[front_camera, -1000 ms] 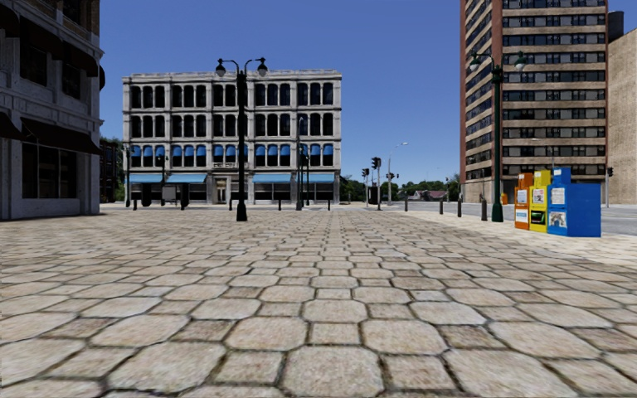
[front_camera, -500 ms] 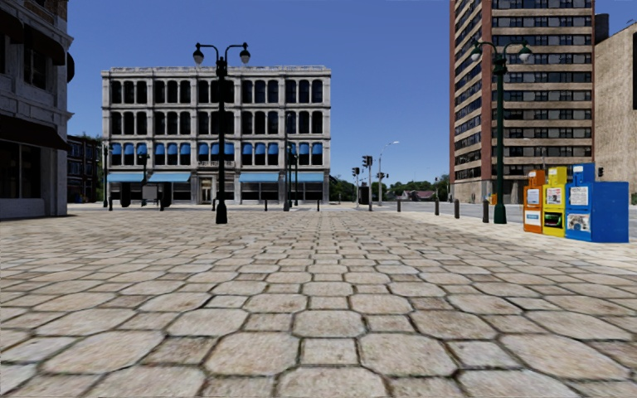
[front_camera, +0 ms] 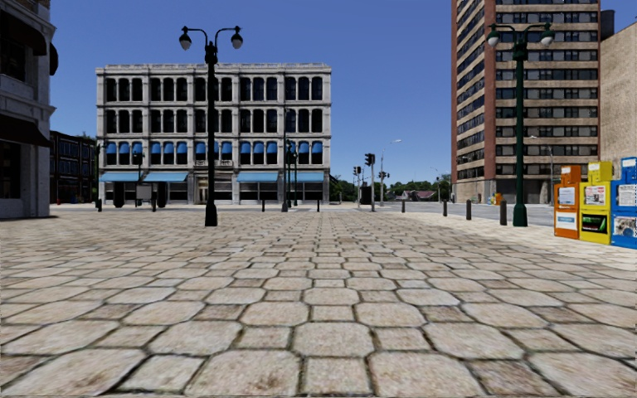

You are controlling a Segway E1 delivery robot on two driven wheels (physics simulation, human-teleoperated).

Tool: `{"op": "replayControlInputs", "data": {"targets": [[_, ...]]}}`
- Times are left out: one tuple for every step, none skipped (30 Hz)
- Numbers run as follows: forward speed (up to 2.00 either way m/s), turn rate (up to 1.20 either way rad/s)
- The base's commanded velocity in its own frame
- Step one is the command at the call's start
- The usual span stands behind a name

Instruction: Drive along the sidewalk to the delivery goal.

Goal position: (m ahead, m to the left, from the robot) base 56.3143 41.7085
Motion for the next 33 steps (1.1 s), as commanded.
{"op": "replayControlInputs", "data": {"targets": [[2.00,-0.47],[2.00,-0.93],[2.00,-0.99],[2.00,-0.97],[2.00,-0.97],[2.00,0.00],[2.00,0.00],[2.00,0.00],[2.00,0.00],[2.00,0.00],[2.00,0.00],[2.00,0.00],[2.00,0.00],[2.00,0.00],[2.00,0.00],[2.00,0.00],[2.00,0.00],[2.00,0.00],[2.00,0.00],[2.00,0.00],[2.00,0.00],[2.00,0.00],[2.00,0.00],[2.00,0.00],[2.00,0.00],[2.00,0.00],[2.00,0.00],[2.00,0.00],[2.00,0.00],[2.00,0.00],[2.00,-0.48],[2.00,-0.48],[2.00,-0.91]]}}
